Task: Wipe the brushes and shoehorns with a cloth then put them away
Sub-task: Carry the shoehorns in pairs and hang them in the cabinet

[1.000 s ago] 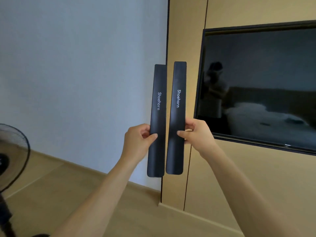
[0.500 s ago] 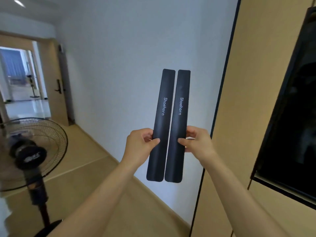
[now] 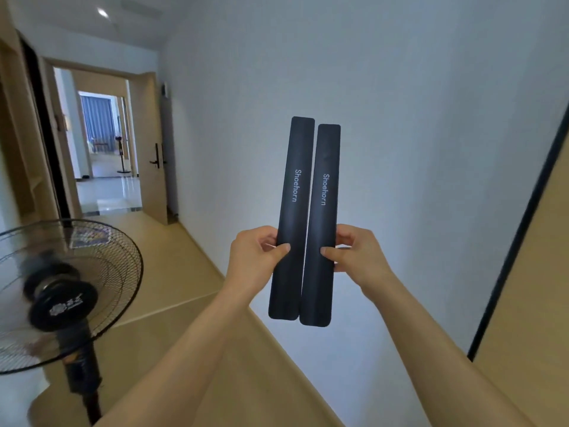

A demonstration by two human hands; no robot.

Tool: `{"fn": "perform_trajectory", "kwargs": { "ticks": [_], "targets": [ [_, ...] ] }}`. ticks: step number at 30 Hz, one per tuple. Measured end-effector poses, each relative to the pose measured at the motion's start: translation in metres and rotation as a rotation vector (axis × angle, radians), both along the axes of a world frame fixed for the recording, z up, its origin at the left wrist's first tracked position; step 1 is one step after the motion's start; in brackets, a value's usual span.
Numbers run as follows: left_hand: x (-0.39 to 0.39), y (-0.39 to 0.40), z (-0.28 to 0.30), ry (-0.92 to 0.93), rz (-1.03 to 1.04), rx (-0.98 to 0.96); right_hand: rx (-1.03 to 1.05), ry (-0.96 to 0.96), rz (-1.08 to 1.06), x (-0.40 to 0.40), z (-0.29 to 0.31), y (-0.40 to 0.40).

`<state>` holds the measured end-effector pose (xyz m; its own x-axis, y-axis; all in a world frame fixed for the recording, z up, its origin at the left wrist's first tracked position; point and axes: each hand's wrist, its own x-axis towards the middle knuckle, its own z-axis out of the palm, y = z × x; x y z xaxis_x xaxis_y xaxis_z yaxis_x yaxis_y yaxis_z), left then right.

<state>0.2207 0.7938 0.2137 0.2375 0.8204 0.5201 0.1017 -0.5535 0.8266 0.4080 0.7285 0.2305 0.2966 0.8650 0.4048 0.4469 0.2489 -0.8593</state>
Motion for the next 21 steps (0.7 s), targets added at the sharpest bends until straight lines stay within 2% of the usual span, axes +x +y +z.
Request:
{"fn": "perform_trajectory", "kwargs": {
  "ticks": [9,21],
  "targets": [
    [0.013,0.186,0.02,0.034,0.023,0.015,0.019,-0.016,-0.019,0.018,0.025,0.189],
    [0.011,0.386,0.0,0.018,0.17,0.013,0.005,-0.01,0.13,0.026,0.004,0.424]
  ]
}}
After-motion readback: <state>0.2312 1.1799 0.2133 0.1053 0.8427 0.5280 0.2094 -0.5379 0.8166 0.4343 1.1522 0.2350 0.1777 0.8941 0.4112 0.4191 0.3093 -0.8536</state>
